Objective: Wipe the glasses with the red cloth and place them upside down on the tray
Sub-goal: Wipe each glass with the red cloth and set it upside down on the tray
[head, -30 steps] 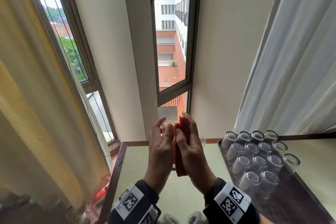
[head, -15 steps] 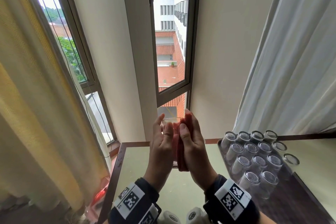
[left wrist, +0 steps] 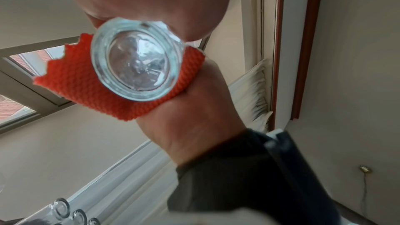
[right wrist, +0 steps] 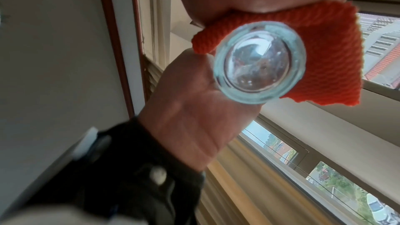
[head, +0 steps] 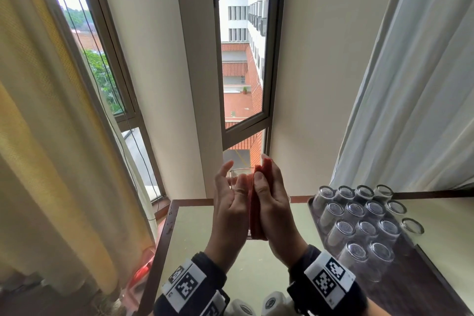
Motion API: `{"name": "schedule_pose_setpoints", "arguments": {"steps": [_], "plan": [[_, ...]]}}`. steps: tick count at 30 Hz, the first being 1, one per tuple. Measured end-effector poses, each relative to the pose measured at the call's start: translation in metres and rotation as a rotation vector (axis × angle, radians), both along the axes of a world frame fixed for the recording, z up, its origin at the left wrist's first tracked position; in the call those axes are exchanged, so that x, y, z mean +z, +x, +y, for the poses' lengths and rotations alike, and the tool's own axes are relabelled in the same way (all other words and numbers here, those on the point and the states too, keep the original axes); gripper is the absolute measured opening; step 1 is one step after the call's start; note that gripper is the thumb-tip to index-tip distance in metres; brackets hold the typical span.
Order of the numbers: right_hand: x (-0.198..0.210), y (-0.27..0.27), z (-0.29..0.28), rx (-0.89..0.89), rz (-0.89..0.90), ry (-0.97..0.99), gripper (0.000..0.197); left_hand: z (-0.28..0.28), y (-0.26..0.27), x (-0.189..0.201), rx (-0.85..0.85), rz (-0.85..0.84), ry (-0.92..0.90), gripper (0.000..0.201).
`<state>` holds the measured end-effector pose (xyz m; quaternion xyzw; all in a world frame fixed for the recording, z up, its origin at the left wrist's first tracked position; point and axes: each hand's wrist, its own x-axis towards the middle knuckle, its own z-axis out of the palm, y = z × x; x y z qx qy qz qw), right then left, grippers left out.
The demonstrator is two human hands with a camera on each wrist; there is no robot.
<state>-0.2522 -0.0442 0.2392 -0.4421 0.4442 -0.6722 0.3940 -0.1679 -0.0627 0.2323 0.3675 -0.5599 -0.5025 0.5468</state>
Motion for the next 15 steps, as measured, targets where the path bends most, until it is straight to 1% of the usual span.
{"name": "schedule_pose_setpoints", "arguments": {"steps": [1, 3, 5, 7, 10, 12, 15], "plan": [[0.003, -0.002, -0.0003, 0.024, -0.041, 0.005, 0.048, 0.0006, -0.001, -0.0006, -0.007, -0.008, -0.004, 0.037], [0.0052, -0.0034, -0.0001, 0.024, -0.066, -0.004, 0.053, 0.001, -0.0017, -0.0004, -0.009, -0.031, -0.026, 0.033], [0.0034, -0.0011, 0.0027, 0.005, -0.038, -0.02, 0.058, 0.0012, -0.0015, 0.0016, -0.02, -0.028, -0.019, 0.033], [-0.0004, 0.0019, 0.0065, -0.002, 0.019, -0.037, 0.057, 0.0004, -0.0001, 0.0035, -0.031, -0.034, -0.005, 0.032], [-0.0043, 0.0022, 0.0082, -0.002, 0.05, -0.06, 0.053, -0.0004, 0.0003, 0.004, -0.004, -0.039, 0.019, 0.044], [-0.0016, -0.0006, 0.0059, 0.028, 0.015, -0.051, 0.051, -0.0006, -0.0008, 0.0018, 0.011, -0.04, 0.022, 0.059], [0.0043, -0.0054, 0.0009, 0.045, -0.049, -0.035, 0.044, 0.0024, -0.0038, -0.0011, 0.011, -0.01, 0.012, 0.066]]}}
